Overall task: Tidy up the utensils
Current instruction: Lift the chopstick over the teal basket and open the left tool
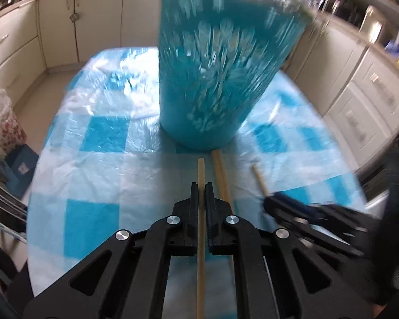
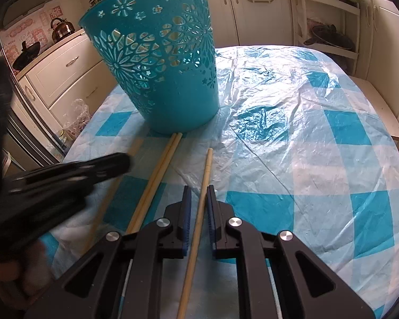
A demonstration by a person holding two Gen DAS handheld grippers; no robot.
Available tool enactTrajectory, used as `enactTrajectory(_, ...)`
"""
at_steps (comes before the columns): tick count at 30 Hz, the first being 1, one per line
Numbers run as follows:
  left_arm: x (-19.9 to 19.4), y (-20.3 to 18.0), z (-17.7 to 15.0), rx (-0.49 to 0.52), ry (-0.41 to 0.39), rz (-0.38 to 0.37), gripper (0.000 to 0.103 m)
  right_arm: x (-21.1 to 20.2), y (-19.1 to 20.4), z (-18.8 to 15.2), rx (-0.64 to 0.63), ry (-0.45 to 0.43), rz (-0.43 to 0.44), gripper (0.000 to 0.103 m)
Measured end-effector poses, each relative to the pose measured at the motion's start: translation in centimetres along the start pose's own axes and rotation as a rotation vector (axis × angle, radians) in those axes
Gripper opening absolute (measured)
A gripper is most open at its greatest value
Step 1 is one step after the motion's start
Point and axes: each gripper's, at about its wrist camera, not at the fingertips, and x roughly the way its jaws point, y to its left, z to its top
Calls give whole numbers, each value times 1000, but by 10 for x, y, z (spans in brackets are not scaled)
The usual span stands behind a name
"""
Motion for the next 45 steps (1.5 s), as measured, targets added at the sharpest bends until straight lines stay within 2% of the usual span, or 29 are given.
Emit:
enactTrajectory(5,-65,1,17,-7,-152,-99,5,-1,-5,-1,40,2,25,12)
enactTrajectory(9,-106,-6,55,-8,-311,-147,5,-2,-5,-2,38,-1,22,12)
enactTrajectory(13,-126,-12,101,-9,-439,-165,5,-2,-7,-2,41,-6,30,12)
enactTrajectory(16,-131,-20,128,-4,-505,-152,5,-3,-8,-3,41,-9,36,12)
enactTrajectory(24,-138,-28,181,-8,-580,-155,5,-2,-12,-1,52,-7,54,12)
enactTrajectory(28,-138,-31,190,13,-612,-121,5,0,-13,2,58,-6,60,12)
enactTrajectory(33,-117,-38,185,60,-599,-55,5,1,-13,3,57,-3,61,12)
enactTrajectory(39,-62,-38,166,85,-461,27,5,2,-11,4,48,-1,52,12)
enactTrajectory(45,-43,-35,146,100,-383,68,7,2,-9,3,44,-4,44,12)
